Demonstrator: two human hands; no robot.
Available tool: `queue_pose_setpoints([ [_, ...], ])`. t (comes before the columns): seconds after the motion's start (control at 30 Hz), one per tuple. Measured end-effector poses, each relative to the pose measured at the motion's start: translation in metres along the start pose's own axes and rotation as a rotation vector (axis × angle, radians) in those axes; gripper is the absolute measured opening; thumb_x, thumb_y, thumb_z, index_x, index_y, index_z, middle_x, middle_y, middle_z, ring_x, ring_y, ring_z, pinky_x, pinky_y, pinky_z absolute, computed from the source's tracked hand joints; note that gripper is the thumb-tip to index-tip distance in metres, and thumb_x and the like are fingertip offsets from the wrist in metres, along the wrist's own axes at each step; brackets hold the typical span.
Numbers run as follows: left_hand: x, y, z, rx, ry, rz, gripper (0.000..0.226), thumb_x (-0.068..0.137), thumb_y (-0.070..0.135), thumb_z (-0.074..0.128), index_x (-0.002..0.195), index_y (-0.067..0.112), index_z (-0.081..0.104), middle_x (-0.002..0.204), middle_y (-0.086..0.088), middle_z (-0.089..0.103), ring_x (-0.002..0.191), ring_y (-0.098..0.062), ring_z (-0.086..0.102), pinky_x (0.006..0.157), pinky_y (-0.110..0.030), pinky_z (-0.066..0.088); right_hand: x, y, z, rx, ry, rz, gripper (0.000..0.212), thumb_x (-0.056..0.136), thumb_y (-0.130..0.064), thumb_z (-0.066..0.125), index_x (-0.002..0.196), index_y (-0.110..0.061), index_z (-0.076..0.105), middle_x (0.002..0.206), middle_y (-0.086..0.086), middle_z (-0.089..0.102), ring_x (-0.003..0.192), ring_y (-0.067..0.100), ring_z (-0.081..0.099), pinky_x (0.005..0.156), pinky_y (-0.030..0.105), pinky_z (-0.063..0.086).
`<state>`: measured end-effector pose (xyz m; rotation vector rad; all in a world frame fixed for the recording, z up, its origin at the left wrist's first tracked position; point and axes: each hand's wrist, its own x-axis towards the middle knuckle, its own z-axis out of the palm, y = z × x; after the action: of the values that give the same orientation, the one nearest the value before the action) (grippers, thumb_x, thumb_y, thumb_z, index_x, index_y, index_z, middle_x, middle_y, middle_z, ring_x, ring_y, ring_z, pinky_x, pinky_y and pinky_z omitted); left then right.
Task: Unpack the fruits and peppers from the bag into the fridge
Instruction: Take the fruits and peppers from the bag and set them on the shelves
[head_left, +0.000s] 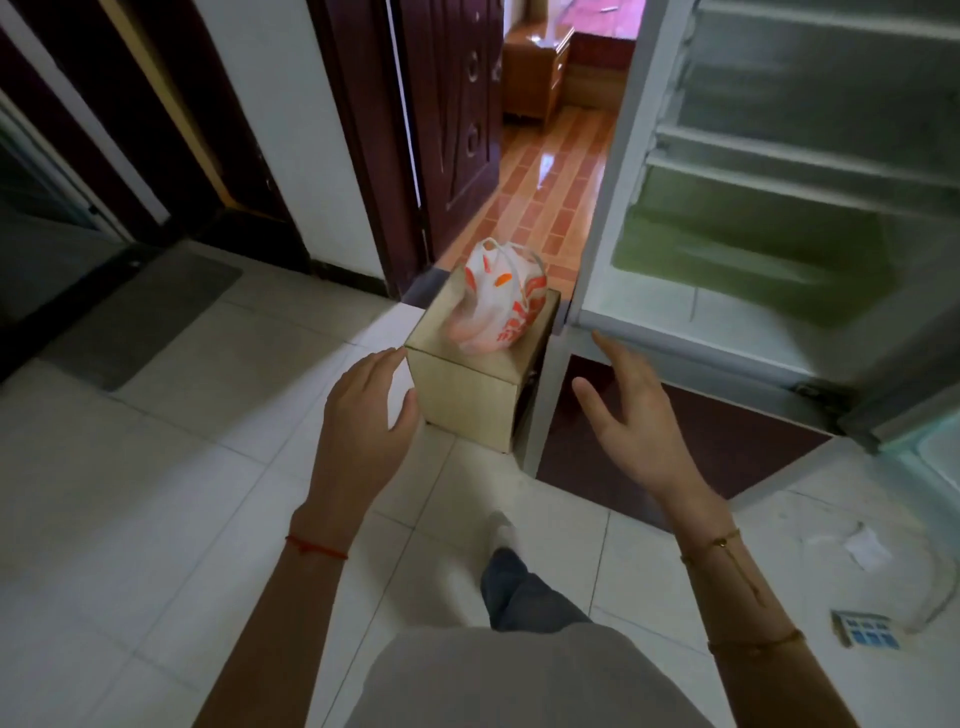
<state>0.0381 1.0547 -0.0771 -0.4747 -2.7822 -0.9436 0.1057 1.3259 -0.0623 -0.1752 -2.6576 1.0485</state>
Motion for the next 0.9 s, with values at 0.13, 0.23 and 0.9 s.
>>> queue_pose_setpoints([
  [0.13, 0.060, -0.015, 0.007, 0.021, 0.026, -0.014, 0.047, 0.094, 0.026, 0.050, 0.137, 0.008, 0.052, 0.138, -0.008, 0.057, 0.129, -0.021, 0.050, 0.109, -0.028, 0.033, 0.070, 0.005, 0.020, 0.037, -0.014, -0.029, 0.054, 0.096, -0.038, 0.053, 0.145, -0.017, 0.041, 0.144, 0.001, 0.048, 0.128, 0.002, 0.039, 0.105, 0.018, 0.027],
  [0.23, 0.106, -0.024, 0.012, 0.052, 0.064, -0.003, 0.043, 0.095, 0.023, 0.054, 0.134, 0.006, 0.055, 0.133, -0.011, 0.060, 0.124, -0.025, 0.055, 0.105, -0.029, 0.036, 0.120, 0.009, 0.032, 0.046, -0.015, -0.047, 0.053, 0.097, -0.036, 0.054, 0.144, -0.015, 0.041, 0.141, -0.003, 0.048, 0.124, -0.003, 0.034, 0.105, 0.018, 0.027],
  [0.9, 0.348, -0.101, 0.080, -0.089, -0.171, 0.090, 0.039, 0.096, 0.026, 0.056, 0.132, 0.013, 0.058, 0.129, -0.006, 0.062, 0.118, -0.020, 0.056, 0.097, -0.025, 0.041, 0.332, 0.056, 0.133, 0.000, 0.032, 0.227, 0.052, 0.099, -0.037, 0.051, 0.146, -0.019, 0.038, 0.150, -0.001, 0.041, 0.137, 0.013, 0.039, 0.112, 0.030, 0.033],
])
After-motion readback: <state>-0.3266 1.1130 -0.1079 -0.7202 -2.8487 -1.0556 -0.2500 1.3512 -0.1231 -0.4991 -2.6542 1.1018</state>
